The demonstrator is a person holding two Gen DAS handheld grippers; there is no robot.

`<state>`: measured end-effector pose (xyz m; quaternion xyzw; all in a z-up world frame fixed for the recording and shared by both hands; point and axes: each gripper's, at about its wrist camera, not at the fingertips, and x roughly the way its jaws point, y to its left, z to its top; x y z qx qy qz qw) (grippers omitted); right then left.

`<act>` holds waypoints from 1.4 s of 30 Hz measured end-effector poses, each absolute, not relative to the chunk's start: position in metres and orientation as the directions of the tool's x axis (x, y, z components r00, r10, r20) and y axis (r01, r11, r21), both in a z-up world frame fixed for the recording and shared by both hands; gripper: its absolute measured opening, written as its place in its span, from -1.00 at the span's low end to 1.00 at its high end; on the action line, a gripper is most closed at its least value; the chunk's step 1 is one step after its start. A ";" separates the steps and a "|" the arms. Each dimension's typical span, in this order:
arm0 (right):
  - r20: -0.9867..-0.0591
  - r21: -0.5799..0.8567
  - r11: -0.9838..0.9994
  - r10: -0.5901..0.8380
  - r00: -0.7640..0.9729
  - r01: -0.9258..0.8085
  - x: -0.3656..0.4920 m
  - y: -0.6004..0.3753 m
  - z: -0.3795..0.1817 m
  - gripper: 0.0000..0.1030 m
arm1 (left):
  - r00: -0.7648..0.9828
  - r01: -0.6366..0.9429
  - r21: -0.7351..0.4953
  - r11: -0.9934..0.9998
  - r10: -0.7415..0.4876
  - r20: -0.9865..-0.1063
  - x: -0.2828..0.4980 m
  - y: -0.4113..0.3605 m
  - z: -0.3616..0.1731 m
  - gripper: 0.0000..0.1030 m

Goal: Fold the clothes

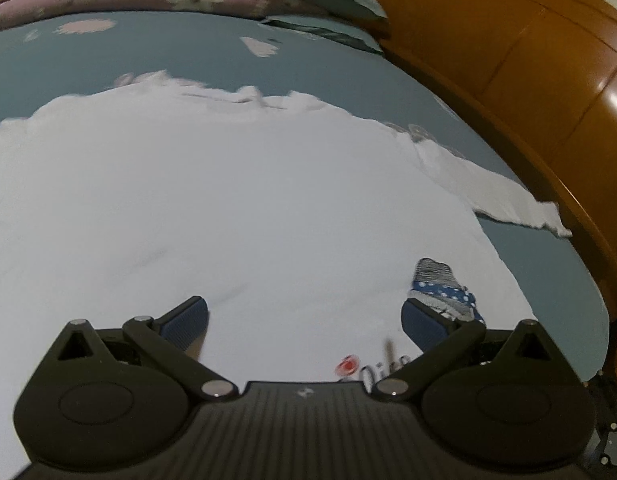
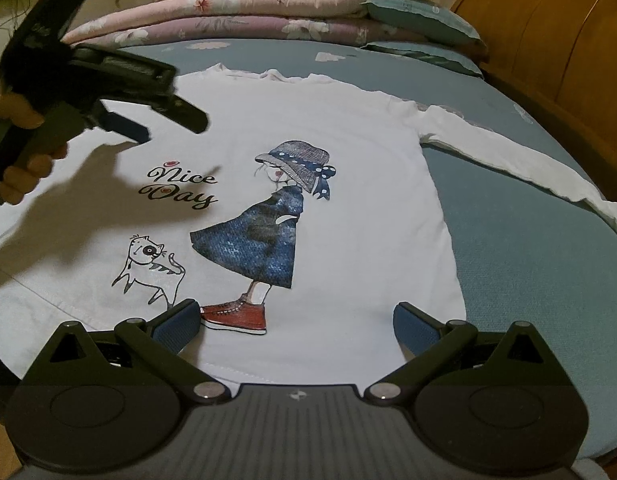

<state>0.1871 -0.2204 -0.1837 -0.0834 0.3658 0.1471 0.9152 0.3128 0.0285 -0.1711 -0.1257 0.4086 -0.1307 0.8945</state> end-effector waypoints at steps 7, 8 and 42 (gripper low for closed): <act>-0.691 -0.049 0.946 0.201 0.695 -0.322 0.188 -0.219 -0.185 1.00 | 0.677 0.114 -0.386 0.915 -0.356 -0.644 0.284 0.064 -0.136 0.99; -0.696 -0.049 0.946 0.198 0.690 -0.321 0.189 -0.219 -0.184 1.00 | 0.690 0.108 -0.397 0.911 -0.356 -0.630 0.281 0.073 -0.129 0.99; -0.800 0.233 0.844 0.448 0.399 -0.483 0.232 -0.091 -0.152 1.00 | 0.796 -0.445 -0.623 0.643 -0.035 -0.604 0.193 0.451 -0.189 0.85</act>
